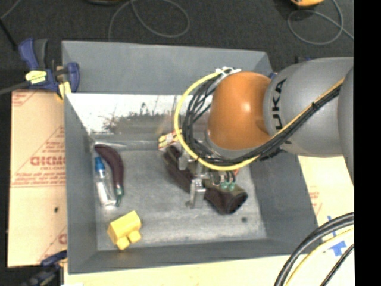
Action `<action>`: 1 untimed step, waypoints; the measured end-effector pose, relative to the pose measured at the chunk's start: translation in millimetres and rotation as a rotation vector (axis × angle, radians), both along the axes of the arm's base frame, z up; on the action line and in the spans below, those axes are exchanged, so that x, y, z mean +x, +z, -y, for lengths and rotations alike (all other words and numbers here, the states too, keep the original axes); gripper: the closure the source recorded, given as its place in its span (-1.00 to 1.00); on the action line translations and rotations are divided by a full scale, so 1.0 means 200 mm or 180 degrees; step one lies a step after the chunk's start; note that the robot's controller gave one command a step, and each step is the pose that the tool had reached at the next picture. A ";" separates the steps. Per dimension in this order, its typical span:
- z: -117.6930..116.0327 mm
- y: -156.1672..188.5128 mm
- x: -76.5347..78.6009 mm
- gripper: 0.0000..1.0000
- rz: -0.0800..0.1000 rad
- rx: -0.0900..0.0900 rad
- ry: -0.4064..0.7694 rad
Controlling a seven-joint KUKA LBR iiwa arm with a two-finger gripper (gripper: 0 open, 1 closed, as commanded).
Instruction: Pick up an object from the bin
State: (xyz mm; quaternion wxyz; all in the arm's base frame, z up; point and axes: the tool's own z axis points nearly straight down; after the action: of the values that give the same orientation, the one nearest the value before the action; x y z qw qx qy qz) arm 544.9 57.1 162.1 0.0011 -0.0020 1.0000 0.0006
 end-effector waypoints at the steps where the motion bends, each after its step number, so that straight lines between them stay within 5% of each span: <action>1: 0.15 -0.17 -0.03 -1.00 0.0015 0.0001 0.0069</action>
Offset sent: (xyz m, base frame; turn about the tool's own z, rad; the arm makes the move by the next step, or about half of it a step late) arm 0.0055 -0.0756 -0.0630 0.0174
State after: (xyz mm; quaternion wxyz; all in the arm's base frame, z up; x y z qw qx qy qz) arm 539.6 27.6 128.7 0.0034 -0.0129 0.9999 0.0009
